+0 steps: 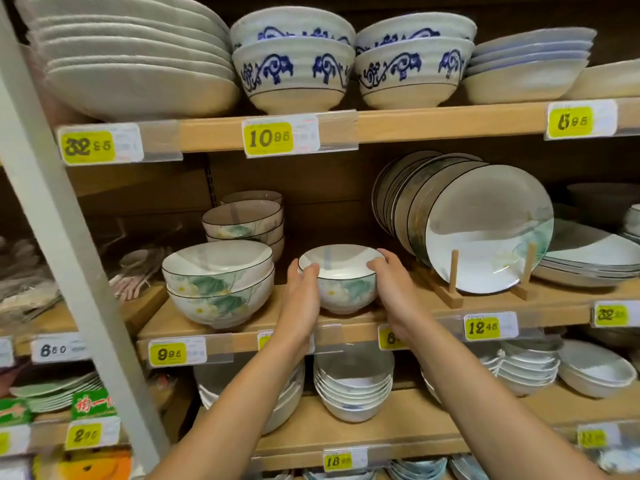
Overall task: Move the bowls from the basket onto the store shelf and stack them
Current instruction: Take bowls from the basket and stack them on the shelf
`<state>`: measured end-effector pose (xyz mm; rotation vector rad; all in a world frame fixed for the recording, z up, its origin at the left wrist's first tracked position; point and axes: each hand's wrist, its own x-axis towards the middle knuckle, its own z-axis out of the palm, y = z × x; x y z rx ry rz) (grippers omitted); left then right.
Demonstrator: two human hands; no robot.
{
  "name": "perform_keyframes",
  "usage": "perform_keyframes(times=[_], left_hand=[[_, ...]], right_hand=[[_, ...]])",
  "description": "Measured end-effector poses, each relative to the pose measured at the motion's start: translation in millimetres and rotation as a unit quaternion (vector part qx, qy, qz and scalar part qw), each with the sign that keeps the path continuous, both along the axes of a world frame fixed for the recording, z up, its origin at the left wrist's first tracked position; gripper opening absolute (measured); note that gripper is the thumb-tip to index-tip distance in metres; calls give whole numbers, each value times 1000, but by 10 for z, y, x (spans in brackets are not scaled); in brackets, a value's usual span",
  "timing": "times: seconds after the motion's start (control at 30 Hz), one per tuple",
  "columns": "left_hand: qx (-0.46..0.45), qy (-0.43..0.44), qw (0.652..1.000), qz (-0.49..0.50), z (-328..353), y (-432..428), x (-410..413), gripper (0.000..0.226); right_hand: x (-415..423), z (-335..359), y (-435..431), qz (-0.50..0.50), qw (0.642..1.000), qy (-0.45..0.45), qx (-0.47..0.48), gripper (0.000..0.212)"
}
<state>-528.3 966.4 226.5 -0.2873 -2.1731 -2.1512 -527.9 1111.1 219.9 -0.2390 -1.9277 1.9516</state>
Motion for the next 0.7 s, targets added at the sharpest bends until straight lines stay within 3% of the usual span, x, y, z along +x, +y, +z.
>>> perform_keyframes(times=[0.2, 0.37, 0.6, 0.7], left_hand=[[-14, 19, 999, 42, -62, 193, 1, 47], [-7, 18, 998, 57, -40, 254, -108, 36], [-17, 33, 997, 70, -159, 244, -179, 31], [-23, 29, 997, 67, -171, 246, -200, 44]], right_hand=[[-136, 23, 134, 43, 999, -6, -24, 37], [-238, 43, 183, 61, 997, -18, -32, 32], [-161, -127, 213, 45, 998, 46, 9, 50], [-159, -159, 224, 35, 998, 49, 23, 54]])
